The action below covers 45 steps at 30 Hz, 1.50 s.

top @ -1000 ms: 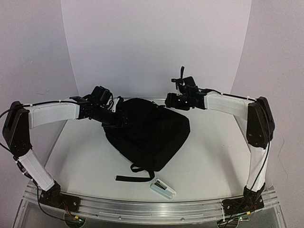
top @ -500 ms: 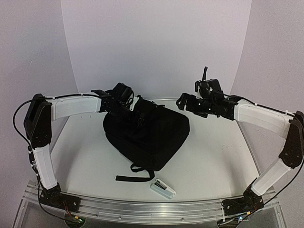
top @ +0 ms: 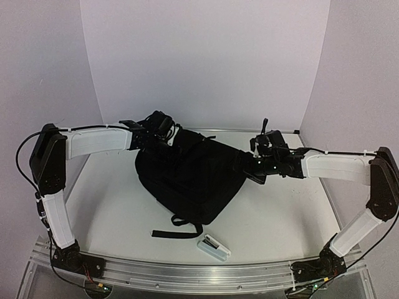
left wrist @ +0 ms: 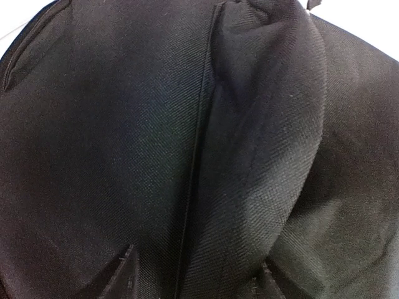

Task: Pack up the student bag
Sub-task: Unzip the student bag, then pick up the stationery from the center of the board.

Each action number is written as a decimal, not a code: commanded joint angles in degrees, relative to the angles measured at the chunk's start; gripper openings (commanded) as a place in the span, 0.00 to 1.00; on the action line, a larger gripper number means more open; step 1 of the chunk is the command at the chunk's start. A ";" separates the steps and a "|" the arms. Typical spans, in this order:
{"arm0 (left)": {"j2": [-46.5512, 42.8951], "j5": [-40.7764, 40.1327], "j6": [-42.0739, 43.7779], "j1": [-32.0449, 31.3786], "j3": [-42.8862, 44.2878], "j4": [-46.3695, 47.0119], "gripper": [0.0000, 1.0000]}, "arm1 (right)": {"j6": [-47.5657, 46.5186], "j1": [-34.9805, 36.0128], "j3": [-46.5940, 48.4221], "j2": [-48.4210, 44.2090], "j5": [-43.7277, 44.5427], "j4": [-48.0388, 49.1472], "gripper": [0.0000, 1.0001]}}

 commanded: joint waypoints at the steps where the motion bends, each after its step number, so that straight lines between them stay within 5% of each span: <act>1: -4.46 -2.99 -1.19 0.32 -1.93 2.08 0.52 | 5.42 1.47 -1.84 0.38 -4.77 7.71 0.94; 3: -4.96 -3.52 -1.25 0.32 -2.39 2.23 0.45 | 6.47 1.87 -2.27 1.14 -4.41 8.57 0.90; 9: -6.21 -5.69 -2.14 0.40 -3.64 1.68 0.02 | 8.21 1.95 -2.39 3.57 -2.83 10.45 0.49; 15: -10.58 -4.10 -5.32 0.34 -7.71 2.04 0.00 | 6.24 1.88 -0.14 6.28 1.65 10.75 0.10; 18: -13.12 0.22 -8.45 0.32 -10.24 3.46 0.00 | 4.15 1.14 2.93 9.09 3.87 10.51 0.00; 30: -16.37 12.54 -27.17 0.15 -23.85 21.97 0.00 | -11.33 -9.11 19.70 22.15 7.79 6.71 0.01; 37: -15.29 5.22 -31.30 0.65 -28.33 26.71 0.00 | -16.83 -8.49 23.45 17.14 12.34 -3.23 0.55; 45: -11.51 9.94 -34.77 2.81 -30.26 34.32 0.00 | -16.37 0.34 26.29 11.22 27.73 -17.11 0.82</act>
